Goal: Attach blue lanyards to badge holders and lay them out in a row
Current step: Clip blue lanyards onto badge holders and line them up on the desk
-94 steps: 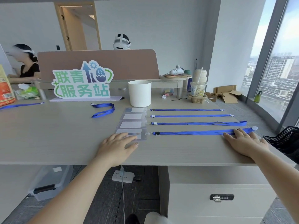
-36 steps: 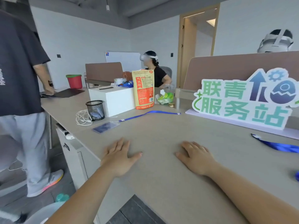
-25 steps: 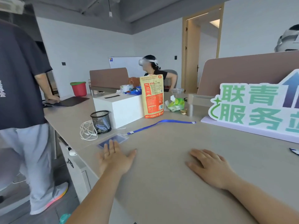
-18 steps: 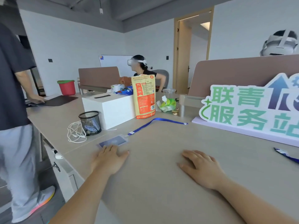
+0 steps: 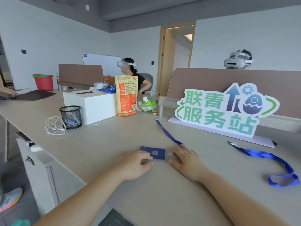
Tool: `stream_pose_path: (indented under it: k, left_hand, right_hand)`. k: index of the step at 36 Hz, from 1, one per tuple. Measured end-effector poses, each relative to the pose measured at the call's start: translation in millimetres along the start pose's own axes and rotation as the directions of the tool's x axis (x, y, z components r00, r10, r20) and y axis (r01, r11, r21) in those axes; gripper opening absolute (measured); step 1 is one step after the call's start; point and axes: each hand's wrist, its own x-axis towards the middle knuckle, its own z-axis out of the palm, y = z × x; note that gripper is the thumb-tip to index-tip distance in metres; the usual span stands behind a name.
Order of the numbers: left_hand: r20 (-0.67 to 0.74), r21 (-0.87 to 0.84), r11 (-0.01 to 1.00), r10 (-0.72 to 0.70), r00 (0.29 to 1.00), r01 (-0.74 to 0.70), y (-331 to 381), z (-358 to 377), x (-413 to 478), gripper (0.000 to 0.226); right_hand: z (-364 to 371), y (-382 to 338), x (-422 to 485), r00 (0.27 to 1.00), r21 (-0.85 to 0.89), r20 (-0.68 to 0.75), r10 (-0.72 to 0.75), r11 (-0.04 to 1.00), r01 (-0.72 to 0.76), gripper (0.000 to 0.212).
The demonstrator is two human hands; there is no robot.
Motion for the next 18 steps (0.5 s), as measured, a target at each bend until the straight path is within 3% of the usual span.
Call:
stream_pose_path:
  k: [4, 8, 13, 18]
  left_hand:
    - [-0.033, 0.015, 1.000, 0.019, 0.999, -0.018, 15, 6, 14, 0.022]
    - [0.000, -0.027, 0.998, 0.057, 0.998, -0.057, 39, 15, 32, 0.020]
    - [0.067, -0.163, 0.968, 0.204, 0.977, -0.192, 83, 40, 51, 0.021]
    - [-0.039, -0.260, 0.925, 0.277, 0.960, -0.278, 105, 62, 67, 0.016]
  right_hand:
    - [-7, 28, -27, 0.998, -0.001, -0.050, 0.025, 1.000, -0.025, 0.046]
    - [-18, 45, -45, 0.990, 0.039, -0.133, 0.047, 0.998, -0.042, 0.020]
    - [-23, 68, -63, 0.956, 0.254, -0.207, 0.205, 0.955, -0.150, 0.011]
    - [-24, 70, -57, 0.945, 0.295, -0.199, 0.260, 0.935, -0.196, 0.010]
